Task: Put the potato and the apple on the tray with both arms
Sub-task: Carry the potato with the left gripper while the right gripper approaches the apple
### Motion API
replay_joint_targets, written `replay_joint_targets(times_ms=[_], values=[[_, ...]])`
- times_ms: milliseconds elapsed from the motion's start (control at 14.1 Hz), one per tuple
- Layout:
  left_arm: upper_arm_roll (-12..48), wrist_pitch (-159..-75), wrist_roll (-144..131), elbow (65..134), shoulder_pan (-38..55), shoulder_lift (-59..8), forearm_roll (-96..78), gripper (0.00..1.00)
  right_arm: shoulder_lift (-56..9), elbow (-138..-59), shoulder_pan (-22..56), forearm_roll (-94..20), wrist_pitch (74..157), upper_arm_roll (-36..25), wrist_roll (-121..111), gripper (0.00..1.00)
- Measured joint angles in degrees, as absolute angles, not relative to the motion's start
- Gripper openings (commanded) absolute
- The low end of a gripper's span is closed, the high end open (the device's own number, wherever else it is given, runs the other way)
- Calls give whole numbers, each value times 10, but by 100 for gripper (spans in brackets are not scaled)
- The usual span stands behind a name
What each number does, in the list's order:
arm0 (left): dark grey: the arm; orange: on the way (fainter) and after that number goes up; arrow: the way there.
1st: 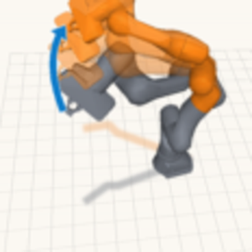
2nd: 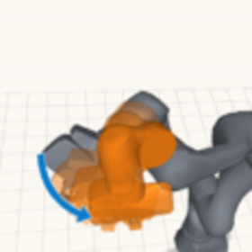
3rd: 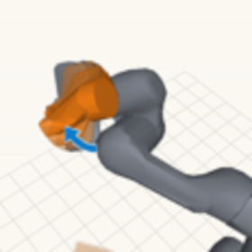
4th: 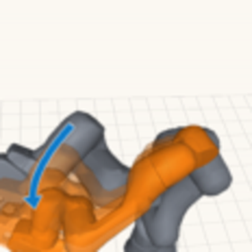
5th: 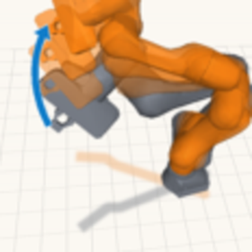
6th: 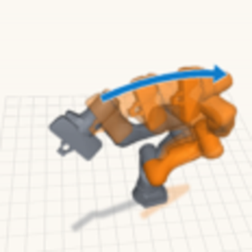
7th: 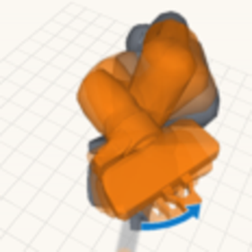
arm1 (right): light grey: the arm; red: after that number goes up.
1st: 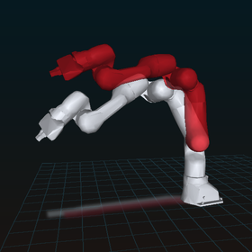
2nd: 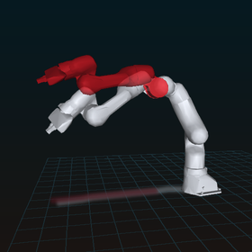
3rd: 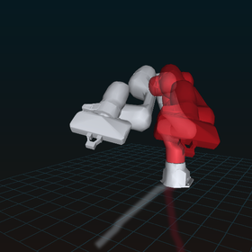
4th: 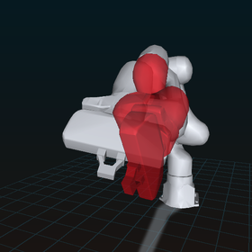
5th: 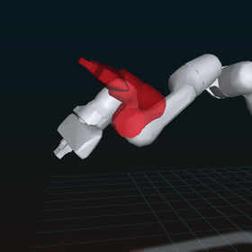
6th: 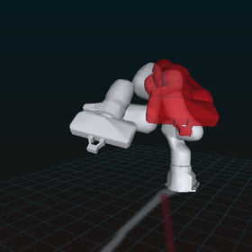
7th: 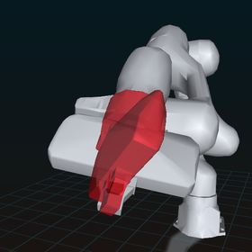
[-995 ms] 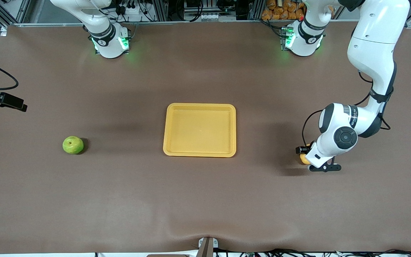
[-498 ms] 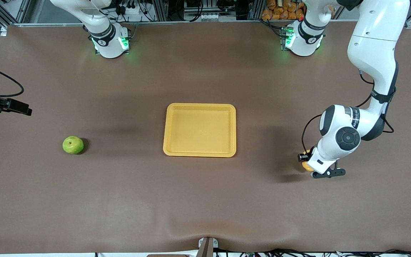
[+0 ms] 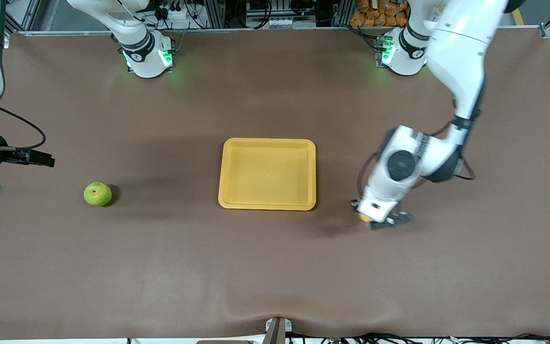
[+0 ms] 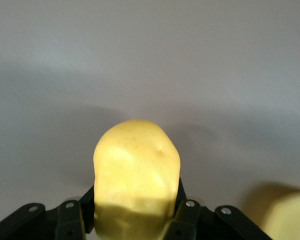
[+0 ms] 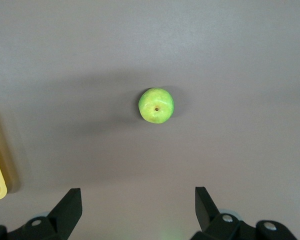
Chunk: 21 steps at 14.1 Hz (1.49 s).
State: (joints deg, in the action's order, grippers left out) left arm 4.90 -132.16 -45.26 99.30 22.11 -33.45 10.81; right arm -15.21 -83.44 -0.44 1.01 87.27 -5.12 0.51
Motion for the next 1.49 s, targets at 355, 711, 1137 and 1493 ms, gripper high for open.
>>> replay_joint_targets(times_ms=[355, 711, 1137, 1493], values=[[61, -1264, -604, 967, 324, -316, 131, 43, -205, -835, -7, 10, 908, -52, -40, 100], [61, -1258, -707, 945, 405, -354, 162, 58, -255, -835, -20, 10, 927, -55, -57, 100], [57, -1258, -760, 922, 402, -419, 206, 100, -296, -836, -25, 10, 951, -56, -58, 100], [57, -1250, -769, 900, 402, -415, 206, 100, -341, -849, -29, 10, 1013, -57, -58, 100]])
